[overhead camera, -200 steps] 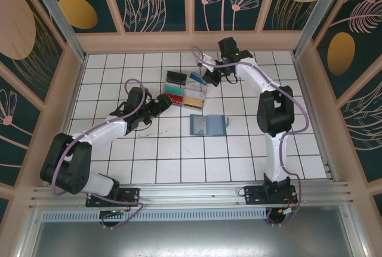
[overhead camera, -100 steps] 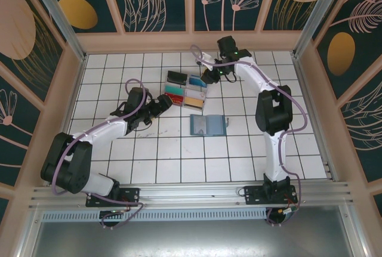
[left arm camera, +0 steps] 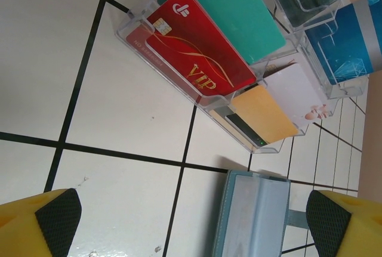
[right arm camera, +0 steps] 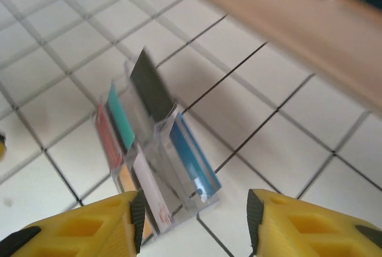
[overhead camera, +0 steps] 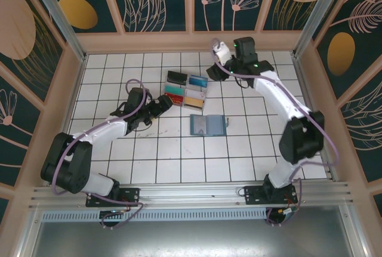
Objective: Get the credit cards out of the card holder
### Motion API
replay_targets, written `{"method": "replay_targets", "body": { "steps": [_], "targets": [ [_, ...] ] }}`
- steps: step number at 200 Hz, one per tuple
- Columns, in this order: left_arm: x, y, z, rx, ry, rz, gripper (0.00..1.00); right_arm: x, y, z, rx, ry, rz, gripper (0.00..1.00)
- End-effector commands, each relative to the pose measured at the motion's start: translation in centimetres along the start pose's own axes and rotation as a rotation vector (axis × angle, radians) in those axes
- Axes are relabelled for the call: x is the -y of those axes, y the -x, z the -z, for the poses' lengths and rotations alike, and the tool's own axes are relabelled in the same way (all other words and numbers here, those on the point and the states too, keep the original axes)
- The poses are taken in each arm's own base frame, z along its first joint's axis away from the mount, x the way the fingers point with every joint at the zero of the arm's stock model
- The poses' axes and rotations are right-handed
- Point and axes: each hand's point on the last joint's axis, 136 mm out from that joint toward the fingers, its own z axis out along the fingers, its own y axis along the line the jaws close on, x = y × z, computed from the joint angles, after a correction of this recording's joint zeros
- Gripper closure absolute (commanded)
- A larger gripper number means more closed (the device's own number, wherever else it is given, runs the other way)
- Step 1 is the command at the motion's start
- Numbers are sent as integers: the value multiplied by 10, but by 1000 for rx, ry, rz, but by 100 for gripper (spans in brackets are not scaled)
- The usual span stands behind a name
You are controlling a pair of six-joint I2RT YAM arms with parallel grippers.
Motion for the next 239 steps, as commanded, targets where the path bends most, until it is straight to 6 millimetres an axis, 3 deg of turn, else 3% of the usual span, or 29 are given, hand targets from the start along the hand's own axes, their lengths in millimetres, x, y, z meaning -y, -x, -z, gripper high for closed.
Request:
{"method": "replay_targets", "body": {
  "steps": [1, 25, 49, 83, 109, 147, 198, 239],
  "targets": [
    [-7, 0, -4, 1, 16, -25, 1, 16, -4, 20, 84, -165, -290, 49],
    [-3, 3, -3, 7, 10, -43, 1, 4, -39, 31, 61, -198, -506, 47],
    [0, 5, -3, 7, 13, -57, 1, -15, -89, 25, -67, -229, -685, 47],
    [-1, 8, -6, 13, 25, -59, 1, -68, -144, -2, -222, -274, -639, 36],
    [0, 9, -10, 5, 34, -60, 1, -86, -182, -23, -365, -331, -580, 31],
    [3, 6, -12, -12, 9, -47, 1, -93, -230, -41, -541, -393, -511, 28],
    [8, -2, -16, -56, -33, -40, 2, -96, -268, -50, -654, -409, -507, 29],
    [19, -14, -20, -114, -99, -31, 17, -90, -298, -46, -725, -462, -502, 44]
  ]
}}
